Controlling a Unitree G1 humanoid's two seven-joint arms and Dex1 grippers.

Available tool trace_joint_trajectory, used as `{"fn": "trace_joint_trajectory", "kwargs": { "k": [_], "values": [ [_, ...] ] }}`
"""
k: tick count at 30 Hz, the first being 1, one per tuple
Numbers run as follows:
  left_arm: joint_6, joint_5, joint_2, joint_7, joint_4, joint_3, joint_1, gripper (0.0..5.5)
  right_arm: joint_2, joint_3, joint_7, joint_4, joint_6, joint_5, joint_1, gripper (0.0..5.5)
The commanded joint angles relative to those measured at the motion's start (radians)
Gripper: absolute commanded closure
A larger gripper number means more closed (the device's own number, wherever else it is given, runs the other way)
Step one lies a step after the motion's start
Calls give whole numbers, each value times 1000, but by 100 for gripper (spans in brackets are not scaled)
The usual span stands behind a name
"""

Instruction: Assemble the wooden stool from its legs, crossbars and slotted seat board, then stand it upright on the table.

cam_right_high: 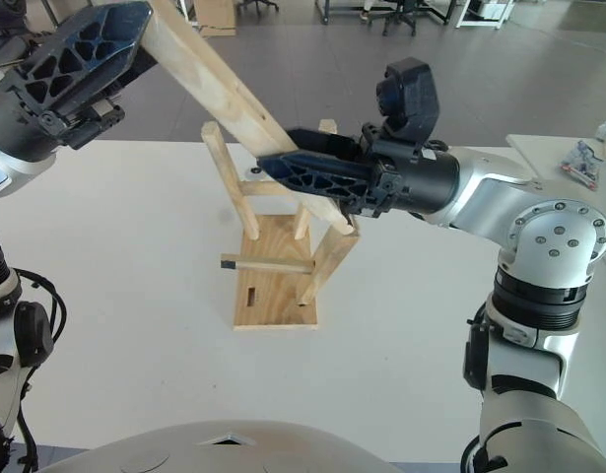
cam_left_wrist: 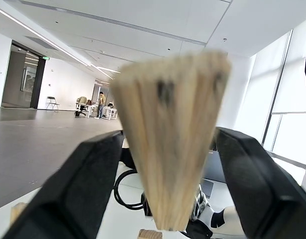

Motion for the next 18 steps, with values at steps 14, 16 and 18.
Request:
{"fn": "trace_joint_trajectory", "kwargs": {
  "k": [14,16,18],
  "values": [
    [-4,-27,31,25,-36,-15,26,342,-40,39,67,75,6,-39,-74,343],
    [-42,2,19,49,7,4,-4,343,-35,32,57,93,5,-24,-91,343],
    [-81,30,10,71,51,27,-40,345,-24,18,27,120,-11,-21,-114,306]
  ]
}}
